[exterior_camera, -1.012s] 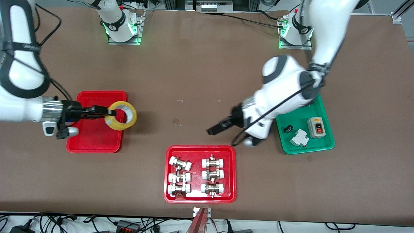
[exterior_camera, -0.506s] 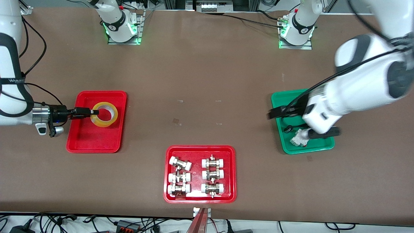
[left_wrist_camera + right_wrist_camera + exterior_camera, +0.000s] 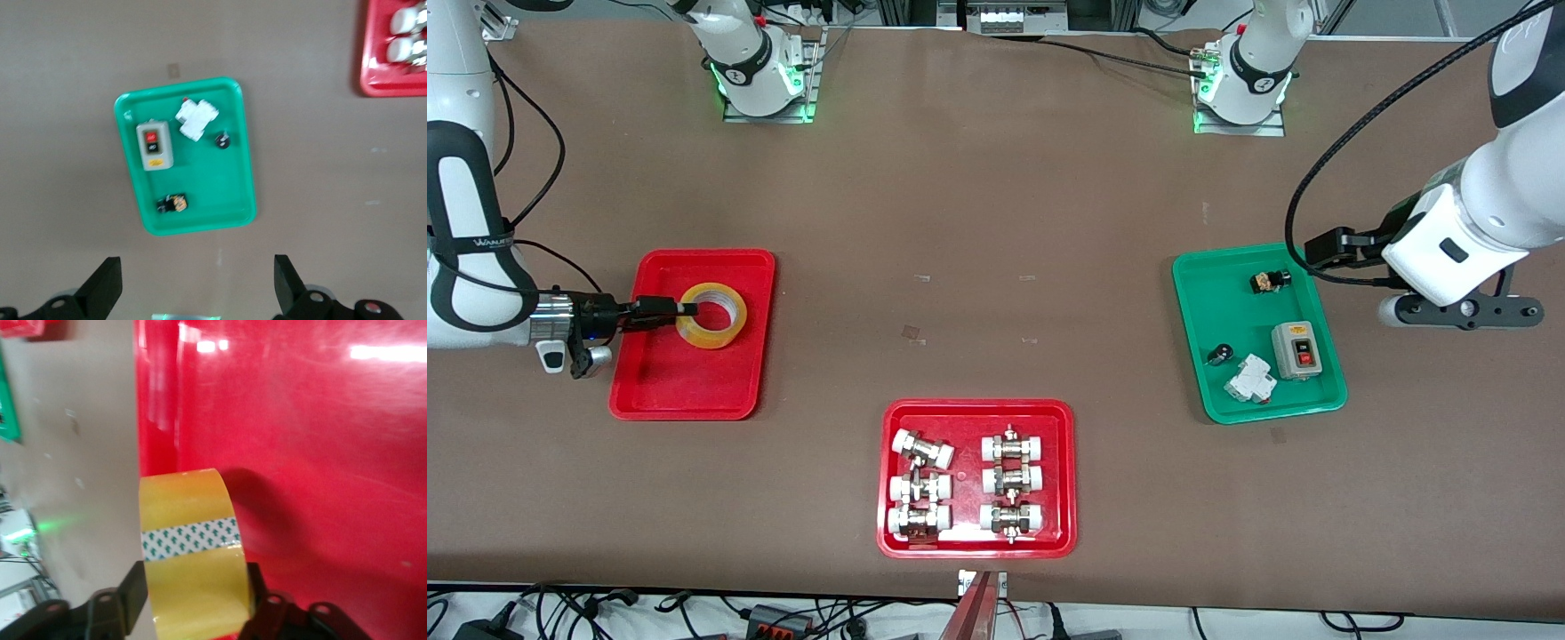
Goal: Left arm passes tape to right arm into tray
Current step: 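Open the right gripper to release the tape in the red tray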
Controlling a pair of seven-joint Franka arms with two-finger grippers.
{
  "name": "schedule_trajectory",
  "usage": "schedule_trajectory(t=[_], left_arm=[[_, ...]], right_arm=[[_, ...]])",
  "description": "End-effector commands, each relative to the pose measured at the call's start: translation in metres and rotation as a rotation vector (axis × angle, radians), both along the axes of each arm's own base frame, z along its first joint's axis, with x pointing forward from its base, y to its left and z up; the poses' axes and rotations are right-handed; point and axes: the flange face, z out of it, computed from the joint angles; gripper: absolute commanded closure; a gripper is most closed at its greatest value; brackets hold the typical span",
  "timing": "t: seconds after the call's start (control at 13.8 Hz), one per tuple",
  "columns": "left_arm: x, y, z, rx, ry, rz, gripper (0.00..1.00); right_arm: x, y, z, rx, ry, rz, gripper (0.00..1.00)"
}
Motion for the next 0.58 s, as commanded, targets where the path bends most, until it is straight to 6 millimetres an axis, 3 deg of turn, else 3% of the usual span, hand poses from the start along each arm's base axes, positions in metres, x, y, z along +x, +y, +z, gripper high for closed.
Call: schedule_trajectory(t=[0.0,0.14,0.22,0.36,0.51], left_arm=[[-0.032,-0.009,0.008,0.078,-0.003,-0.019,0.0],[-0.042,-0.013,0.004,0.094,-0.009,0.003,0.0],[-0.049,-0.003,0.004,0.106,0.002,0.032,0.0],[-0.066,0.0,-0.003,0.137,0.016,0.042,0.0],[-0.058,0.003,0.004,0.116,-0.048,0.047,0.0]], right_arm=[[0.005,-0.005,0.005,-0.061,-0.033,0.057,0.0],[0.012,-0.001,0.011,-0.143,-0.065,0.12,0.0],[0.017,0.003,0.02,-0.183,-0.092,0.149,0.0],[0.026,0.016,0.035,-0.24,-0.13,0.206,0.0],[0.035,0.027,0.064,-0.3,-0.184,0.239,0.0]])
